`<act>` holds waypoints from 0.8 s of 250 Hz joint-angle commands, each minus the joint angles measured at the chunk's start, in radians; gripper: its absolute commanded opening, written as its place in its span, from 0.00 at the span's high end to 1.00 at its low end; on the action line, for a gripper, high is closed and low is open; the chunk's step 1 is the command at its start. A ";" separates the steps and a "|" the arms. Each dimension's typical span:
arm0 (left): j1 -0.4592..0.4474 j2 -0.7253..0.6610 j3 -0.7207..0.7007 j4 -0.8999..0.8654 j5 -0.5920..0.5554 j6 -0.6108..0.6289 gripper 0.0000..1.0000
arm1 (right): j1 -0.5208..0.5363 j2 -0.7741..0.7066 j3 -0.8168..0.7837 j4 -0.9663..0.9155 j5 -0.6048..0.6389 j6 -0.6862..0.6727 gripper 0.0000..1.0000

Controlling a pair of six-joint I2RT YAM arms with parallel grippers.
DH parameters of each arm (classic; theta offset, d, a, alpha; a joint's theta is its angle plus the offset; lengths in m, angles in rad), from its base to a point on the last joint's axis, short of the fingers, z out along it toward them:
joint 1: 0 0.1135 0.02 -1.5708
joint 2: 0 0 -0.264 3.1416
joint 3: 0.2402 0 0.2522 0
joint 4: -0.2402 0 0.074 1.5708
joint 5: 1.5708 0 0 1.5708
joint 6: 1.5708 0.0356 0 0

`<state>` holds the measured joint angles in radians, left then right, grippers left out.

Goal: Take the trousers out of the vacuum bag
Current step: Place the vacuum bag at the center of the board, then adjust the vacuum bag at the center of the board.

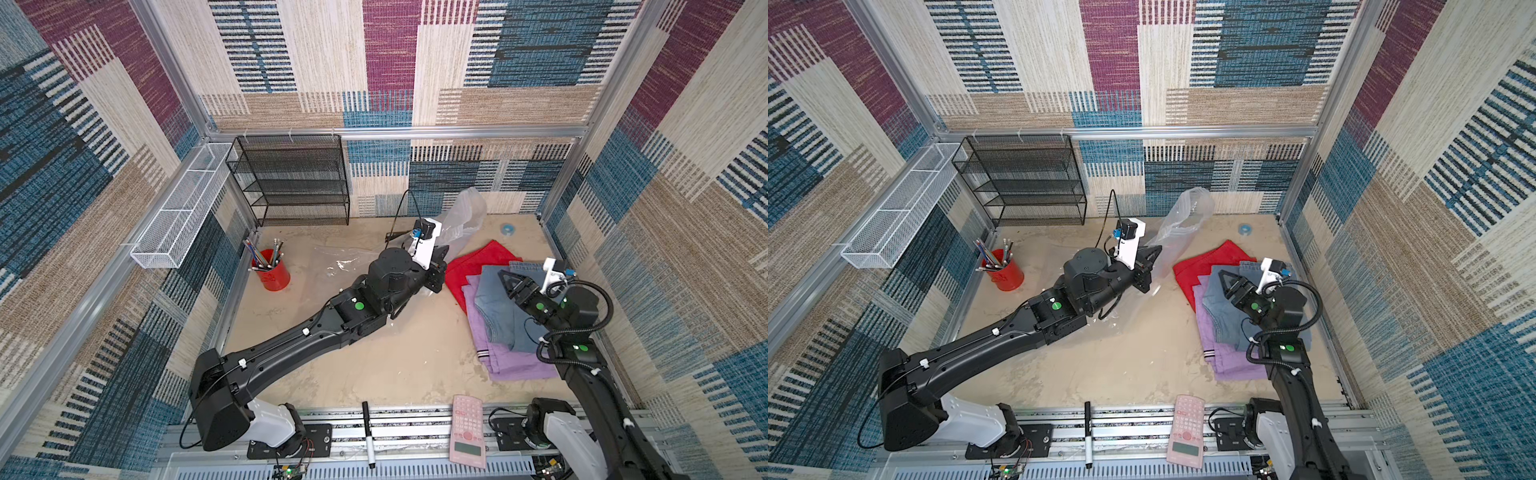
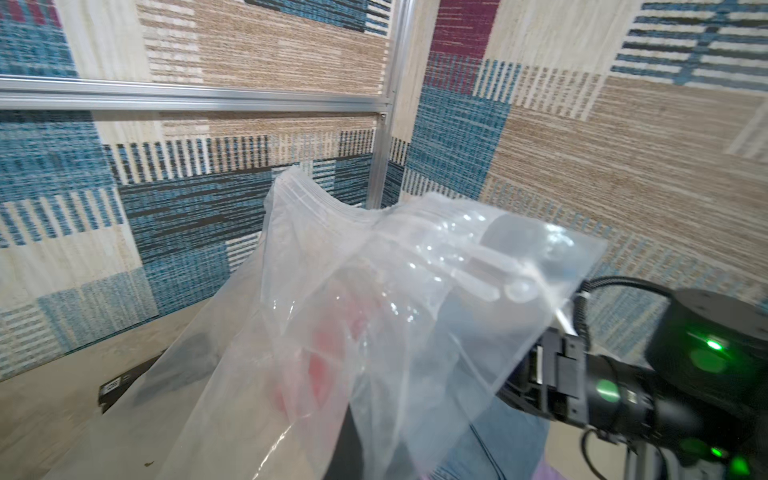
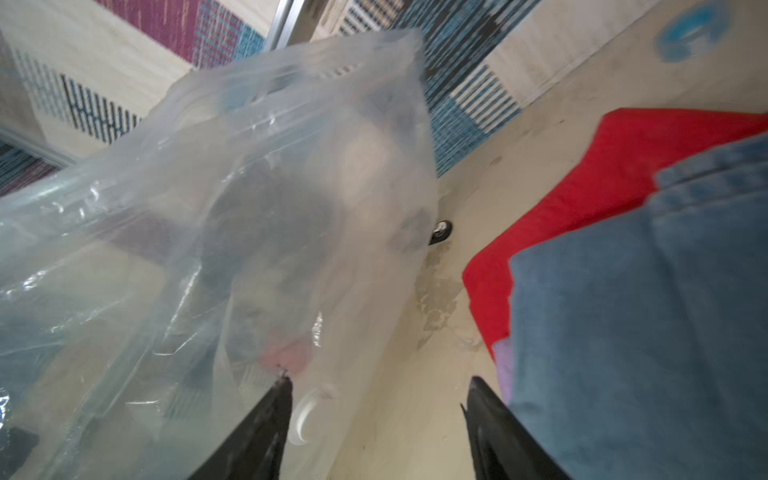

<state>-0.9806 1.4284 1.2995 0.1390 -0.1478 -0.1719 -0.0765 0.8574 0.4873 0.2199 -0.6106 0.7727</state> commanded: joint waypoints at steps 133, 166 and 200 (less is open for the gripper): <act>-0.039 0.029 -0.263 0.226 0.392 -0.116 0.28 | -0.153 -0.139 0.137 -0.231 0.230 -0.179 0.28; -0.031 -0.102 -0.249 0.108 0.315 -0.029 0.27 | -0.155 -0.153 0.202 -0.240 0.188 -0.216 0.28; -0.001 -0.180 -0.263 0.041 0.169 -0.006 0.37 | -0.151 -0.099 0.298 -0.197 0.032 -0.212 0.28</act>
<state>-1.0065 1.2911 1.0470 0.2371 0.1654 -0.2100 -0.2314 0.7238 0.7231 -0.0044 -0.4442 0.5842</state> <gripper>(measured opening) 0.688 0.722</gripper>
